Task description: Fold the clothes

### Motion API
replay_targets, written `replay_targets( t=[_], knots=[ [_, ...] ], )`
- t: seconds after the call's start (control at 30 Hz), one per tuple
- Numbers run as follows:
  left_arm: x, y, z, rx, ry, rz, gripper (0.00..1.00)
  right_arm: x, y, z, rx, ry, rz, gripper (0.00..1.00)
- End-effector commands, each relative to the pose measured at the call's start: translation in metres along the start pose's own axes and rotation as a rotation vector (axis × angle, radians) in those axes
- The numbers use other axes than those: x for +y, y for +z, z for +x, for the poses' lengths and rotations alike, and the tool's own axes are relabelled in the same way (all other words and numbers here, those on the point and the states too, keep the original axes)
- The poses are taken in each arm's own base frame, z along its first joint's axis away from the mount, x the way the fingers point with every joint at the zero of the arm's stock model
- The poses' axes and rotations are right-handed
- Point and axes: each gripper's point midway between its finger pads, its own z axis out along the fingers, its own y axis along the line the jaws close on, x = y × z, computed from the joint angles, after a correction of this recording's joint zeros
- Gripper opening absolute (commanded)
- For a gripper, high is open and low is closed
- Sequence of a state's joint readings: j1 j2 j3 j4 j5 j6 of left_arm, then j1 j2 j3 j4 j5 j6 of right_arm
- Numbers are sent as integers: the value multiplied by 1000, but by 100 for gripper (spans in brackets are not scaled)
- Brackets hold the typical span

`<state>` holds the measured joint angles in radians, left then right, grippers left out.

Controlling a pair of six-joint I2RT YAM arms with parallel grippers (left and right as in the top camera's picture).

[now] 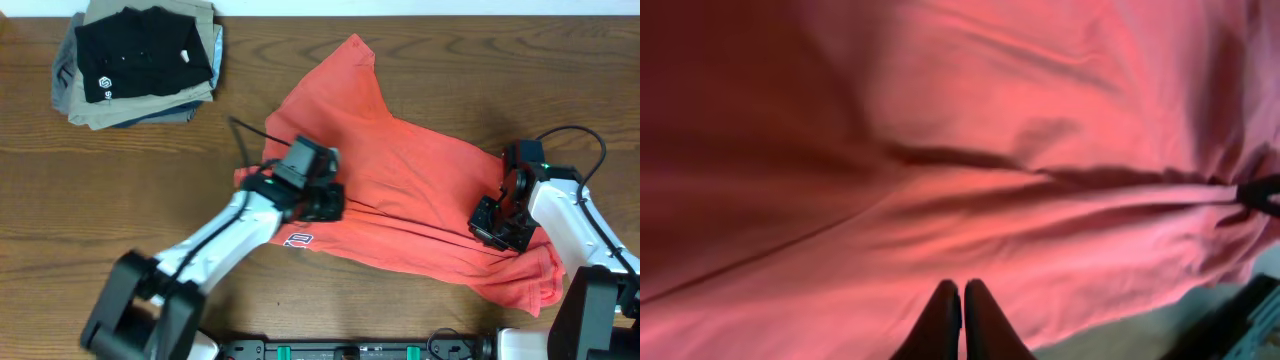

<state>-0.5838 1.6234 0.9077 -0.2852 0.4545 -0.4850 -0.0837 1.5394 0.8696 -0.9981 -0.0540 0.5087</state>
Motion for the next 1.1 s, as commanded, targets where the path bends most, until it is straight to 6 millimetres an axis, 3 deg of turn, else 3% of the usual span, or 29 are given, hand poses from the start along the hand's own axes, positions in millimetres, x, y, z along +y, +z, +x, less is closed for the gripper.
replay_targets(
  t=[0.0, 0.17, 0.33, 0.47, 0.63, 0.73, 0.9, 1.07],
  knots=[
    [-6, 24, 7, 39, -48, 17, 6, 4, -6, -1, -13, -21, -15, 10],
    [-1, 46, 17, 85, -86, 2, 6, 3, -6, 1, -4, -42, -9, 9],
    [4, 51, 25, 119, -112, -8, 6, 4, -6, 0, -10, -42, -13, 9],
    [7, 51, 16, 72, -100, -30, 6, 4, -6, 0, -10, -42, -13, 9],
    [36, 49, -5, -52, -91, -191, 6, 3, -6, 1, -4, -42, -10, 9],
    [43, 50, -13, -90, -62, -227, 6, 2, -6, 2, -1, -42, -8, 9],
    [50, 65, -14, -87, -51, -229, 6, 2, -6, 3, 4, -42, -5, 9],
    [72, 77, -13, -75, -85, -263, 6, 0, -6, 6, 17, -41, 2, 9]
  ],
)
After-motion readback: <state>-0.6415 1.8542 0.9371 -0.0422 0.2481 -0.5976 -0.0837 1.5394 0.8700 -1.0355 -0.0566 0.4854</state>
